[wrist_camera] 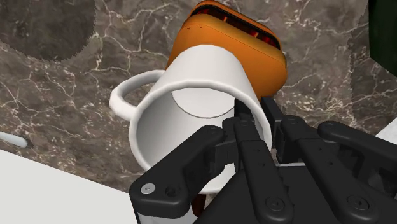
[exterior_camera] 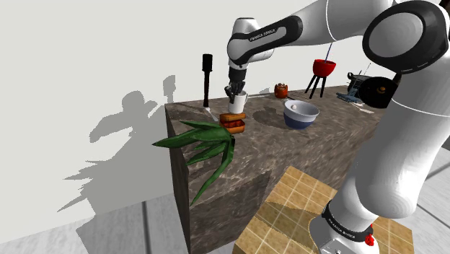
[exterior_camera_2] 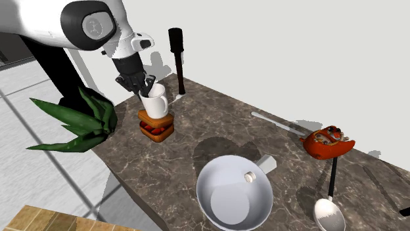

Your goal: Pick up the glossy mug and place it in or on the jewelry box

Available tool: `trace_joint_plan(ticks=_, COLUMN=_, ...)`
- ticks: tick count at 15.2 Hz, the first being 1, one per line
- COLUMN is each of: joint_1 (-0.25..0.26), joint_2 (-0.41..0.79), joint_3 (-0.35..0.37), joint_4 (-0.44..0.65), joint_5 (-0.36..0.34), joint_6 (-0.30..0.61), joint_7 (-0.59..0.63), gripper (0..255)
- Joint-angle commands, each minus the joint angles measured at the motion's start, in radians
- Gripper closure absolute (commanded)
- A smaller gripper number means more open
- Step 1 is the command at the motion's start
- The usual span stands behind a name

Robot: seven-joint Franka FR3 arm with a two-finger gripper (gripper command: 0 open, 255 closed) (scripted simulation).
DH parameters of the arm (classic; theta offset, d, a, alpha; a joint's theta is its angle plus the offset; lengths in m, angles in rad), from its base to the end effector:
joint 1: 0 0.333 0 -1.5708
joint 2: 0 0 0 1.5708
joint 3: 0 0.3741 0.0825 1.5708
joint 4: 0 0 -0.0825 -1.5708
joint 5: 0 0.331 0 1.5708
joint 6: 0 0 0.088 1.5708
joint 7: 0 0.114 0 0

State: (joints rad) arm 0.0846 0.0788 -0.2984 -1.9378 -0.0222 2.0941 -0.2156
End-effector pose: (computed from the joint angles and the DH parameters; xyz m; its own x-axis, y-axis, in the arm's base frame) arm 0.5303 -0.1113 0.5262 0.9975 0.0160 0.0694 0.0118 -0.9982 0.0594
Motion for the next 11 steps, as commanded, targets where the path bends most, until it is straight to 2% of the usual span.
trace_joint_plan(ticks=1, joint_1=0.0, joint_2=0.0, joint_3=0.0, joint_4=0.0, joint_5=0.0, joint_6=0.0, joint_7=0.0, gripper=0)
trace_joint_plan(ticks=6, joint_1=0.0, joint_2=0.0, joint_3=0.0, joint_4=0.0, joint_5=0.0, joint_6=0.0, joint_7=0.0, gripper=0)
trace_joint_plan(ticks=10, joint_1=0.005, joint_2=-0.04, joint_3=0.003, joint_4=0.08, joint_5=-0.012, joint_6=-0.119, joint_7=0.009, gripper=0)
trace_joint_plan(ticks=11, joint_1=0.005, joint_2=-0.04, joint_3=0.003, joint_4=0.08, joint_5=-0.012, joint_6=-0.119, joint_7=0.009, gripper=0)
